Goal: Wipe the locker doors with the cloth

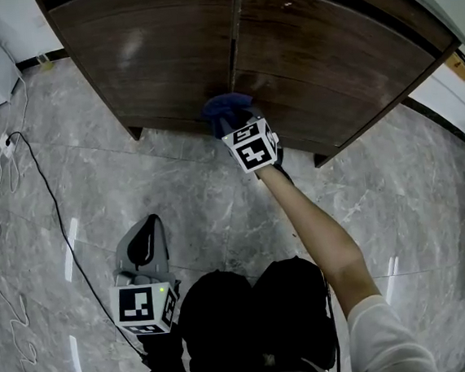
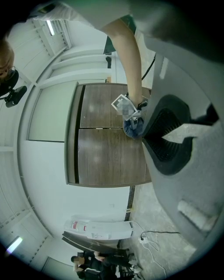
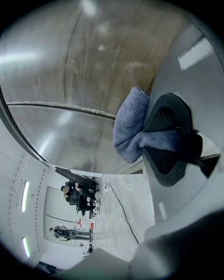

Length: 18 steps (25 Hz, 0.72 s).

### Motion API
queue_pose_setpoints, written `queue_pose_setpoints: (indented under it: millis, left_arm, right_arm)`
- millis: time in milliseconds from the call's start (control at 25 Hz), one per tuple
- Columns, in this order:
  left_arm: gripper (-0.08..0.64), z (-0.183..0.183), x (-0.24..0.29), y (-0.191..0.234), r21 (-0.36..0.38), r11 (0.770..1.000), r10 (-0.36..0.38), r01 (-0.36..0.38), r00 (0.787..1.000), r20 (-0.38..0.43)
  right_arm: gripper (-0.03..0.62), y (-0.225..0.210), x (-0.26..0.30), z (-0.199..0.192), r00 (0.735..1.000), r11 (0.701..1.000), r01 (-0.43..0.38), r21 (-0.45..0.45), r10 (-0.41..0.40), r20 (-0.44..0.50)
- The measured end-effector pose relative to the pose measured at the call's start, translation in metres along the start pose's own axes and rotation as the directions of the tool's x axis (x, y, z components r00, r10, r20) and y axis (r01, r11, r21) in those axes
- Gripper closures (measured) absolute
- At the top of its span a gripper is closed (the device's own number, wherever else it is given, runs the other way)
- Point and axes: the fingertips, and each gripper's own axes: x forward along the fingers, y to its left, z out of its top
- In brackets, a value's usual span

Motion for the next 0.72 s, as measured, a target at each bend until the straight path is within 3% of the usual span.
queue_pose_setpoints:
  millis: [720]
  left_arm:
    - [0.560,0.012,-0.010,0.002,-0.018,1.000,-0.001,0.002,0.999,0.034]
  right_arm:
    - [0.488,-0.032,-0.078,0.182,0.971,0.995,0.086,-0.042,-0.074,0.227]
